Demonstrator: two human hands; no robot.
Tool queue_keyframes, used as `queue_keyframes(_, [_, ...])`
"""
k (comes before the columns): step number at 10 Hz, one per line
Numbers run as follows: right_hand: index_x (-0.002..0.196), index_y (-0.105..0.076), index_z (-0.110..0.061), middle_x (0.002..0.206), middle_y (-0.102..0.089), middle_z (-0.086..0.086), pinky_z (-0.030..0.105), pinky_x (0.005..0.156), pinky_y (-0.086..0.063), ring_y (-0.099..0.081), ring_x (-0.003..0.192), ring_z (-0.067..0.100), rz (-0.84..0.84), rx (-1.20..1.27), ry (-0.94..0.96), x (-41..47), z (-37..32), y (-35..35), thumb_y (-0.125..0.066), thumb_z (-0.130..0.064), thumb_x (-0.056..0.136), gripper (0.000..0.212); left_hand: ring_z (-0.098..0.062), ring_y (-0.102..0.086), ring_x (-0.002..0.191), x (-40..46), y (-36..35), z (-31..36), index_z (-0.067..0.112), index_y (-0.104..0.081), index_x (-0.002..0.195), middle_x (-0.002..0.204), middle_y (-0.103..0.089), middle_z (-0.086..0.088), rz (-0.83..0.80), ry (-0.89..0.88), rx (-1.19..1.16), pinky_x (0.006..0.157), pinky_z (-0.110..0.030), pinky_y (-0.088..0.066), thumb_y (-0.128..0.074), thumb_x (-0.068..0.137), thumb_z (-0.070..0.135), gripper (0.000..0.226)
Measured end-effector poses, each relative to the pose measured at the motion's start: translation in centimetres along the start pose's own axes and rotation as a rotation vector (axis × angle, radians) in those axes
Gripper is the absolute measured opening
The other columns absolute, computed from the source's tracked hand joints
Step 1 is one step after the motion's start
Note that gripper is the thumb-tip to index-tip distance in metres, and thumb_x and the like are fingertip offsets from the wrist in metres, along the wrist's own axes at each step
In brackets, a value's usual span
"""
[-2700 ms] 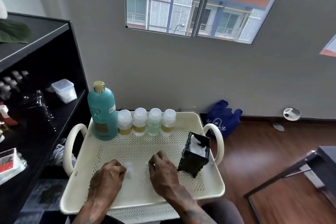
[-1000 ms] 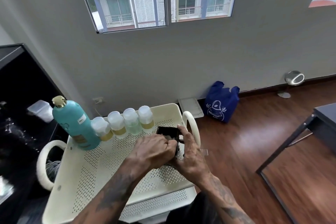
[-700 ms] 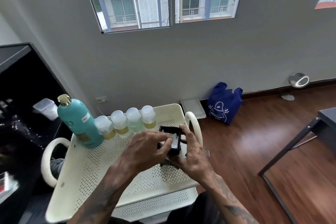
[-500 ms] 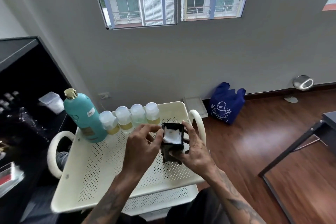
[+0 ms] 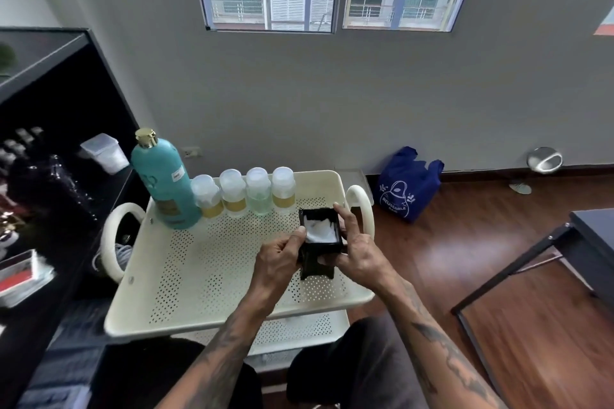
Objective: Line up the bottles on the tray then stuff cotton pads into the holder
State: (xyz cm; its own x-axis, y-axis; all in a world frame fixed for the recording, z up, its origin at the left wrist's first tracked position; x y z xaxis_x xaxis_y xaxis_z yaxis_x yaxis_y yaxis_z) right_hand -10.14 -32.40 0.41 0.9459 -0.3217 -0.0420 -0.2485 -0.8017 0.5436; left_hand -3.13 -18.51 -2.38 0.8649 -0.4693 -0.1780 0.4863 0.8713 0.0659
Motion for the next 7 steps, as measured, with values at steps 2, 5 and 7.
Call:
queue_keyframes(2, [0.152, -0.012, -0.032, 0.120, -0.063, -0.003, 0.015, 0.078, -0.055, -0.071, 0.092, 0.016, 0.011, -0.002, -0.002, -3.1, 0.3, -0.4, -0.073, -0.007, 0.081, 0.097, -0.035, -0.073, 0.089, -2.5, -0.5, -1.3, 0.019, -0.079, 0.082, 0.085, -0.076, -0.018, -0.046, 0.027, -0.001, 0.087, -0.057, -0.057, -0.061, 0.082, 0.062, 0.047])
queue_keyframes(5, [0.145, -0.011, -0.047, 0.117, -0.064, -0.005, 0.002, 0.075, -0.046, -0.067, 0.086, 0.002, 0.024, -0.068, -0.039, -5.0, 0.9, -0.1, -0.073, -0.008, 0.080, 0.099, -0.024, -0.073, 0.090, -5.1, -1.2, -1.5, 0.028, -0.079, 0.084, 0.084, -0.077, -0.005, -0.016, 0.039, -0.002, 0.089, -0.053, -0.056, -0.059, 0.085, 0.059, 0.037])
queue_keyframes(7, [0.148, 0.006, -0.054, 0.124, -0.051, -0.022, 0.020, 0.097, -0.043, -0.057, 0.109, 0.002, 0.053, -0.004, -0.090, -6.9, -0.8, 1.0, -0.082, -0.023, 0.076, 0.118, -0.007, -0.066, 0.108, -5.5, 1.4, -2.4, 0.028, -0.074, 0.111, 0.118, -0.072, 0.006, -0.071, -0.004, 0.187, 0.092, -0.027, -0.053, -0.050, 0.089, 0.065, 0.050])
Point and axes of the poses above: each hand's wrist, its own x-axis towards the middle knuckle, its own y-axis out of the back of the hand, z = x × y, the point moved 10 cm from there along x, towards the middle knuckle
